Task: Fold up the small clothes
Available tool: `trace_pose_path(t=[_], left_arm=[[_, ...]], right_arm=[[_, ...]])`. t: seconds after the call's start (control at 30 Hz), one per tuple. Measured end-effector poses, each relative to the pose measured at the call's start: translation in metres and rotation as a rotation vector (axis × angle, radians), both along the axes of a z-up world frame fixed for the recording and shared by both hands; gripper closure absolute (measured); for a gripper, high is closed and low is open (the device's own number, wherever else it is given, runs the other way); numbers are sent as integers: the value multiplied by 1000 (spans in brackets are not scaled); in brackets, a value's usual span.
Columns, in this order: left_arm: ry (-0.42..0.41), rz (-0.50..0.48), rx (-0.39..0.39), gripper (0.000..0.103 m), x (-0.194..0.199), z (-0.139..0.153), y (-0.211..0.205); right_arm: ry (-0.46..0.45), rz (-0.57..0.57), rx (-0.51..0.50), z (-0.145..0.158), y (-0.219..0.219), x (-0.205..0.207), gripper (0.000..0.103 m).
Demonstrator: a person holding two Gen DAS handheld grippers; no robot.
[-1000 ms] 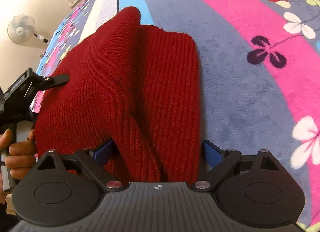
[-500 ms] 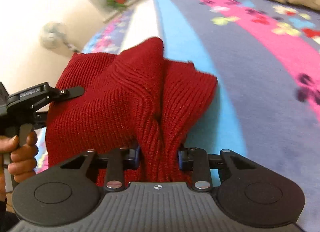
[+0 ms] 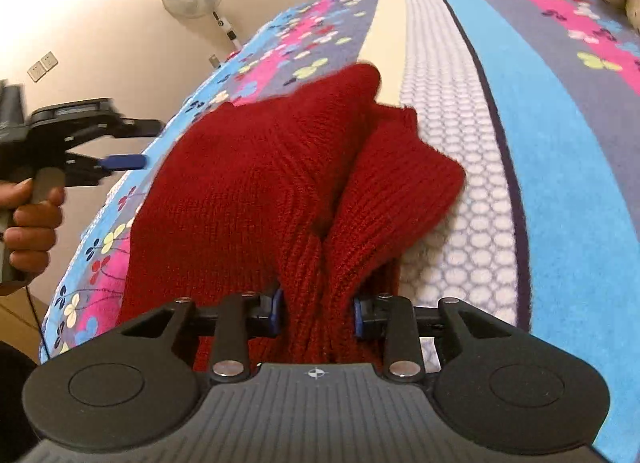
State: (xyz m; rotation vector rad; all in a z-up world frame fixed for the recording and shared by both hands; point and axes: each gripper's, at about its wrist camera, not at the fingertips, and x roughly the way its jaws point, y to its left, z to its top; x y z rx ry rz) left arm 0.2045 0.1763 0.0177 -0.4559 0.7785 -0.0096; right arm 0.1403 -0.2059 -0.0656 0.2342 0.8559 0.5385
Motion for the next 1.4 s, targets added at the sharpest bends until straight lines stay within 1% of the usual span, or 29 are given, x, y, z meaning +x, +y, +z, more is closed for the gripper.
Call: trace_pose_path(t=[0.03, 0.07, 0.13, 0.2, 0.23, 0.27, 0.3, 0.33, 0.37, 0.43, 0.47, 0.5, 0.53, 0.57, 0.6, 0.63, 0.67, 0.7, 0.73, 0.8, 0.97, 1.03, 1.07, 1.1, 1.17, 1.23, 1.3, 1.37, 1.4], left_arm=[[-18, -14, -19, 32, -11, 5, 1], [-39, -42, -17, 32, -21, 10, -3], [-102, -133, 50, 32, -45, 15, -21], [-126, -235, 187, 32, -60, 5, -51], [-113, -280, 266, 32, -63, -10, -66], [-60, -326, 346, 31, -62, -31, -80], [-13, -337, 377, 29, -63, -50, -85], [-7, -307, 369, 30, -67, -54, -86], [-19, -288, 363, 32, -73, -47, -89], [-105, -282, 410, 34, -91, -26, -98], [-153, -286, 431, 34, -101, -20, -101], [-177, -301, 441, 34, -110, -20, -105], [-135, -334, 454, 34, -111, -30, -108], [-9, -379, 477, 34, -107, -49, -113], [104, -394, 489, 32, -105, -67, -115], [118, -359, 461, 31, -109, -71, -111], [109, -319, 424, 32, -116, -64, -109], [94, -297, 409, 31, -123, -52, -110], [61, -281, 422, 24, -131, -41, -111], [-44, -254, 459, 14, -153, -16, -116], [-238, -248, 472, 12, -215, 35, -129], [-296, -243, 473, 12, -241, 50, -138], [-315, -237, 475, 12, -253, 54, -144], [-327, -219, 478, 12, -261, 57, -149], [-344, -187, 474, 12, -280, 52, -160], [-348, -151, 463, 12, -292, 43, -166], [-294, -152, 440, 12, -296, 26, -166], [-229, -154, 454, 12, -288, 14, -165], [-226, -146, 461, 12, -286, 14, -165]], right_arm=[[7, -3, 5, 0, -1, -1, 70], [20, -8, 12, -1, -4, -1, 69], [22, -11, 11, -2, -5, -1, 69], [5, -3, -15, 0, -2, -2, 69], [2, -2, -29, -1, -1, -2, 69], [3, -3, -41, -4, 1, 1, 69], [4, -6, -51, -4, 6, 2, 69], [5, -6, -63, -4, 7, 1, 69], [5, -3, -74, -4, 7, -1, 69], [-24, -17, -98, -1, 8, -11, 69], [-34, -21, -106, 2, 8, -15, 68], [-47, -19, -114, 3, 9, -20, 68], [-56, -14, -127, 3, 9, -22, 68], [-59, -9, -143, 1, 9, -24, 68], [-51, -8, -160, -3, 9, -25, 67], [-39, -13, -167, -5, 8, -26, 65], [-22, -20, -171, -6, 6, -27, 60], [-10, -38, -177, -5, 4, -31, 59], [-11, -55, -180, -3, 2, -36, 58], [-31, -76, -200, 7, -1, -49, 56], [-149, -139, -243, 33, -2, -89, 53], [-193, -165, -223, 45, -3, -109, 44], [-229, -175, -213, 52, -3, -121, 33], [-270, -183, -208, 59, -3, -133, 23], [-358, -193, -212, 70, -1, -156, 15], [-409, -212, -225, 75, -1, -174, 12], [-407, -245, -225, 74, -2, -185, 8], [-373, -253, -214, 71, -2, -187, 8], [-365, -242, -219, 68, -1, -185, 8]])
